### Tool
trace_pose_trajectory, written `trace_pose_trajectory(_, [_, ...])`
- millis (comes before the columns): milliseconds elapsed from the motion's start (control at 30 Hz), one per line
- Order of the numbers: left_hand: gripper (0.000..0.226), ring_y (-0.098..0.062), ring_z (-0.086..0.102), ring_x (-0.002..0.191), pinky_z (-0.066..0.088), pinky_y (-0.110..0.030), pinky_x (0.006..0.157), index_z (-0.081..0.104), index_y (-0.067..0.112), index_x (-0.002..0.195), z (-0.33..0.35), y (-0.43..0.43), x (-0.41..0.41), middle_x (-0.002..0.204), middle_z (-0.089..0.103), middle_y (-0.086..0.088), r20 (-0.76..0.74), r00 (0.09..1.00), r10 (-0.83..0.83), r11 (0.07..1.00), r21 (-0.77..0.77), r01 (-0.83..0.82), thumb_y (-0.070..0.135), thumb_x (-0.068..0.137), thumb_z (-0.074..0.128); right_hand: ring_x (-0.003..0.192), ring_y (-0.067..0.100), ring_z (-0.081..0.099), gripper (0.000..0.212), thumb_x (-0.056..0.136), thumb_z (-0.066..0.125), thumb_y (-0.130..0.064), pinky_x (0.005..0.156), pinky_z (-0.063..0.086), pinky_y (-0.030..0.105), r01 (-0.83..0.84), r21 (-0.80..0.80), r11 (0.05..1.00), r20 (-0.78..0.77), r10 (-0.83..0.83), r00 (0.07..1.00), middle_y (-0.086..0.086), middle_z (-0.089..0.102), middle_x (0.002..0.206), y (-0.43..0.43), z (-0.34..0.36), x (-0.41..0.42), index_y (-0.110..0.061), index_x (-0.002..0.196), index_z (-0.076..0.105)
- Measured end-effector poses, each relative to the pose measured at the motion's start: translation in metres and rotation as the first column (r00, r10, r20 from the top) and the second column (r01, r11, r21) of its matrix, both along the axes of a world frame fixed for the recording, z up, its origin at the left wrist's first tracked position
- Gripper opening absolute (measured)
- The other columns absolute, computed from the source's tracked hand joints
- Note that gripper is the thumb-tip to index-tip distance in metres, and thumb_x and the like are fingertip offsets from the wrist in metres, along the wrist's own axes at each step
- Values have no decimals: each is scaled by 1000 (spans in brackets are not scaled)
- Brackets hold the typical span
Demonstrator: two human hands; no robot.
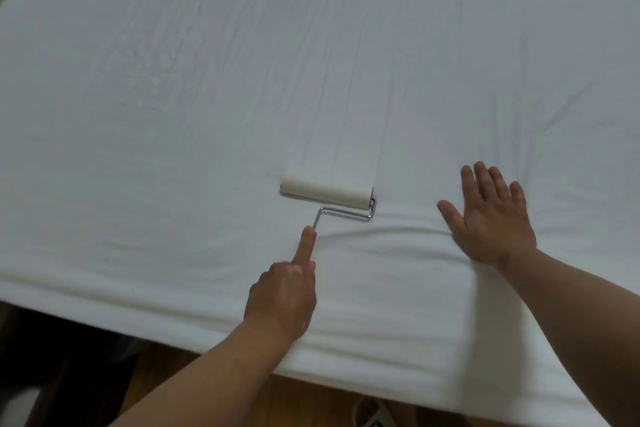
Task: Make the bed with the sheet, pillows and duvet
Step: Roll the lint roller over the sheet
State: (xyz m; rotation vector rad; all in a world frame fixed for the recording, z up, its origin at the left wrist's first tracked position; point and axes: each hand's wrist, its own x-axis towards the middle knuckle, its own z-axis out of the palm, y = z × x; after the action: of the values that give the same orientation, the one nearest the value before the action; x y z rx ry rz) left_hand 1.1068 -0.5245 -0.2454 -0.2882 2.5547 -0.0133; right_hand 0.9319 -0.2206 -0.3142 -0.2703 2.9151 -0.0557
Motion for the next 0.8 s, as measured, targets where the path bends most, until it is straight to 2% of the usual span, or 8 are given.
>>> trace_pose_trajectory(100, [73, -16, 42, 62, 36, -32, 54, -24, 27, 154, 7, 1, 43, 141, 51, 1, 0, 999, 37, 999, 20, -37, 20, 101, 27, 153, 18, -7, 83, 91, 2, -73, 123, 2, 49, 13, -2, 1000, 40, -13, 999, -1, -5, 167, 4, 3, 16, -24, 158, -3])
trace_pose_trajectory(267, [85, -14, 48, 62, 41, -29, 55, -22, 24, 155, 17, 10, 106, 105, 61, -1, -13, 996, 85, 995, 59, -84, 12, 98, 40, 153, 20, -7, 83, 91, 4, -72, 123, 3, 50, 0, 21, 1000, 112, -3, 994, 1, -6, 167, 12, 10, 37, -23, 158, -3])
trace_pose_trajectory(367, [76, -4, 46, 54, 30, -19, 45, -28, 39, 150, 22, 17, 149, 69, 51, 11, -58, 966, 252, 956, 168, -239, 34, 104, 32, 153, 20, -6, 83, 92, 4, -72, 123, 4, 51, -7, 30, 1000, 102, 4, 995, 1, -5, 167, 18, 10, 52, -23, 158, -3])
trace_pose_trajectory(433, [67, -4, 49, 52, 31, -20, 43, -19, 49, 151, 23, 20, 180, 65, 51, 10, -67, 928, 365, 898, 286, -333, 45, 104, 29, 153, 21, -5, 84, 91, 3, -73, 123, 4, 51, -12, 32, 999, 98, 9, 995, 2, -4, 167, 21, 10, 59, -23, 158, -3])
trace_pose_trajectory(533, [63, -7, 55, 47, 47, -19, 46, 2, 53, 152, 29, 24, 218, 58, 55, 8, -33, 881, 472, 785, 472, -402, 42, 102, 38, 153, 21, -4, 84, 91, 3, -74, 123, 4, 51, -24, 28, 999, 90, 22, 996, 2, -3, 167, 24, 7, 61, -22, 158, -2])
trace_pose_trajectory(633, [63, -7, 56, 44, 57, -25, 49, 20, 36, 153, 47, 39, 230, 54, 54, 11, -110, 857, 503, 782, 481, -397, 41, 95, 44, 153, 22, -3, 83, 92, 6, -74, 123, 4, 51, -33, 7, 999, 65, 32, 997, 3, -1, 167, 25, 3, 62, -22, 158, -1])
trace_pose_trajectory(700, [62, -7, 57, 47, 59, -28, 53, 23, 36, 151, 64, 58, 217, 58, 53, 14, -142, 824, 548, 760, 495, -420, 39, 94, 48, 153, 22, -1, 82, 93, 8, -72, 123, 5, 52, -22, -3, 1000, 64, 22, 998, 3, 1, 167, 25, 4, 64, -22, 158, 2])
trace_pose_trajectory(800, [59, -7, 55, 45, 49, -12, 49, 28, 53, 147, 90, 93, 166, 59, 53, 12, -235, 794, 561, 747, 556, -364, 36, 96, 53, 153, 23, 3, 79, 96, 23, -65, 123, 7, 51, 6, -50, 999, 84, -2, 996, 5, 7, 167, 22, 16, 76, -19, 158, 10])
